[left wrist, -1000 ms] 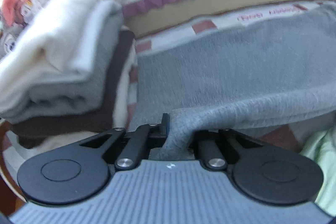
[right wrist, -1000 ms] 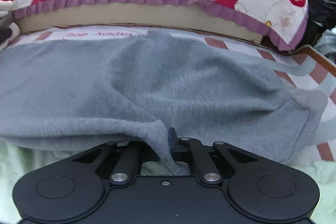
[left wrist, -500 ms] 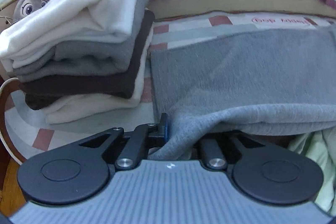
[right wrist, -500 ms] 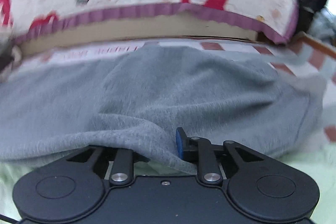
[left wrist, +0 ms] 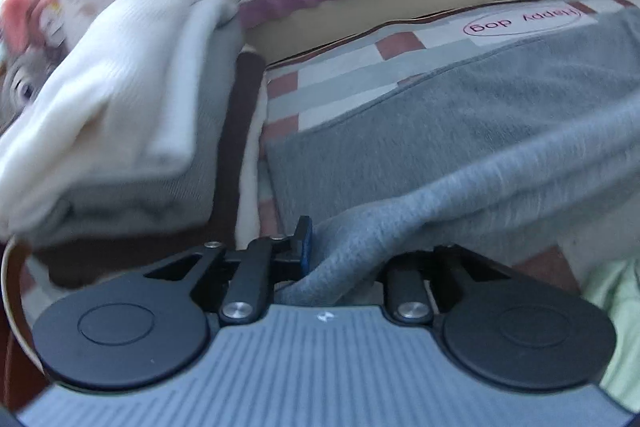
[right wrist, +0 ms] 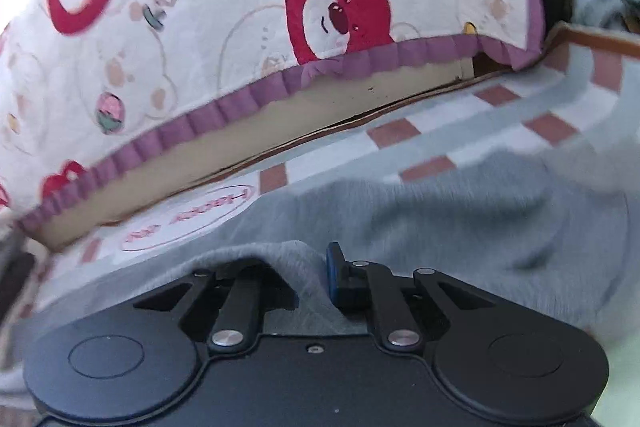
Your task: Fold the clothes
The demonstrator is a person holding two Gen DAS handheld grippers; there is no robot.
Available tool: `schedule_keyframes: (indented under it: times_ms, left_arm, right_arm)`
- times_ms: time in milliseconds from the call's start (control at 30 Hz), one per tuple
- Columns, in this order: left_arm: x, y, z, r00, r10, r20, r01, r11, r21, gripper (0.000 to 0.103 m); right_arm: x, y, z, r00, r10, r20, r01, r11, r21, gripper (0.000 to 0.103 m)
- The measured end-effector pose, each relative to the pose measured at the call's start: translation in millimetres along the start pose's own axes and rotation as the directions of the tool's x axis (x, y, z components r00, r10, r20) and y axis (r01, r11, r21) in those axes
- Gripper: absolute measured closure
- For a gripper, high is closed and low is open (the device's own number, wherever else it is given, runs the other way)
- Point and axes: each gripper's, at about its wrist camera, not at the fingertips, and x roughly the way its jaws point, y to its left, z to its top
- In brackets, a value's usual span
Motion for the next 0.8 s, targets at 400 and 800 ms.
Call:
schedule_keyframes:
  times_ms: [400,800]
  left_arm:
    - [84.1,-18.3,39.1,0.991,0.108,-0.081,-0.103,0.993,0.063,0.084]
    - [113.1,-9.0,71.5,0.971,0.241,0.011,-0.241,0.970,0.022,0.083]
  right_arm:
    - [101.9,14.6,50.2,0.979,-0.107,-0.173,0.057,0.961,-0.272,0.090]
    - [118.3,-1.3,59.6,0.962,-0.002,-0.271,-0.082,0.952,-0.296,0.079]
